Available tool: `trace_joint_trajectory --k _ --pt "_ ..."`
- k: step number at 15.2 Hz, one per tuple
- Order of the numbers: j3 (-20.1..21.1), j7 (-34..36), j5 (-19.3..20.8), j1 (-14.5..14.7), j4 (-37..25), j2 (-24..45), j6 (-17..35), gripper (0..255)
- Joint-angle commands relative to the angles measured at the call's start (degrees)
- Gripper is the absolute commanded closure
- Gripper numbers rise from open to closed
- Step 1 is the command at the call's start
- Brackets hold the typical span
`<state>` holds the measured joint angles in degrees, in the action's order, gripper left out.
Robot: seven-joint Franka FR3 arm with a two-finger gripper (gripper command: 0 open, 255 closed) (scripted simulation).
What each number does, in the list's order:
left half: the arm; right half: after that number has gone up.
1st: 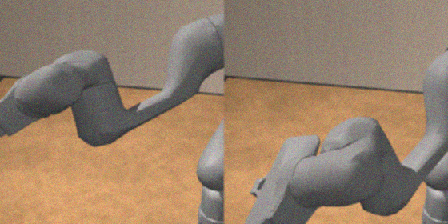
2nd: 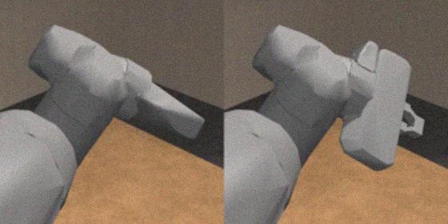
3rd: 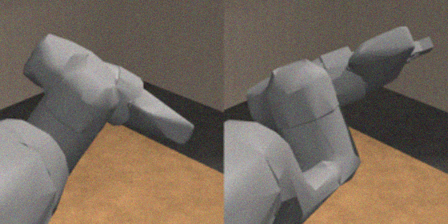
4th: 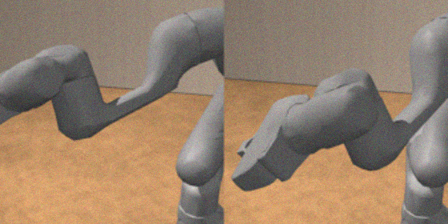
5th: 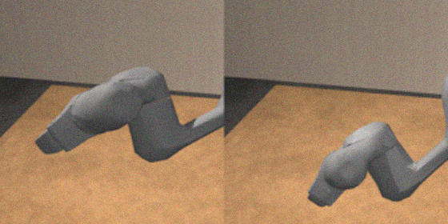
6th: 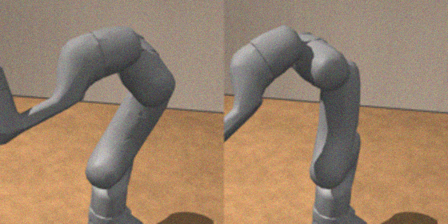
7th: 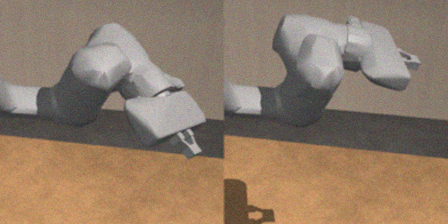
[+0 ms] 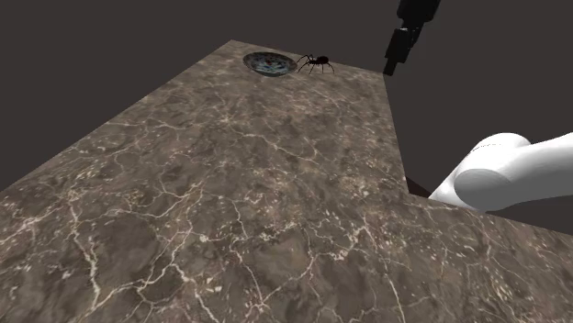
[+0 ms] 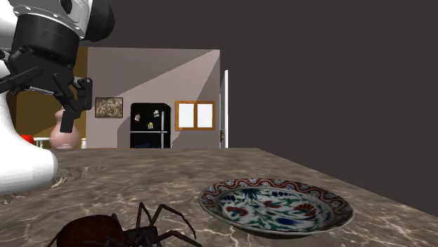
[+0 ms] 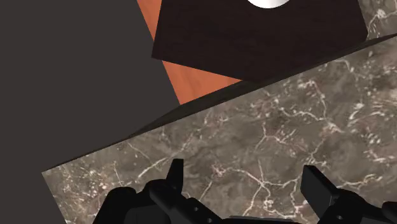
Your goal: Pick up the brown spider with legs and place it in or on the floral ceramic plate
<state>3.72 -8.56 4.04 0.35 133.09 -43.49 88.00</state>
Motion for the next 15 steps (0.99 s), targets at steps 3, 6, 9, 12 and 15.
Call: trace_joint_trajectory --k 3,6,9,12,15 --pt "0.2 0.4 0.3 -0.2 -0.9 3.4 3.5 0" --pt "0.5 1.0 0.9 -0.6 -2.8 8.8 8.5 0" --pt "0.8 1.6 1.5 -1.0 -5.4 14.4 12.9 0" --pt "1.1 2.3 2.3 -1.4 -8.7 20.0 16.7 0" --pt "1.4 3.1 3.3 -1.7 -12.6 25.7 20.0 0"
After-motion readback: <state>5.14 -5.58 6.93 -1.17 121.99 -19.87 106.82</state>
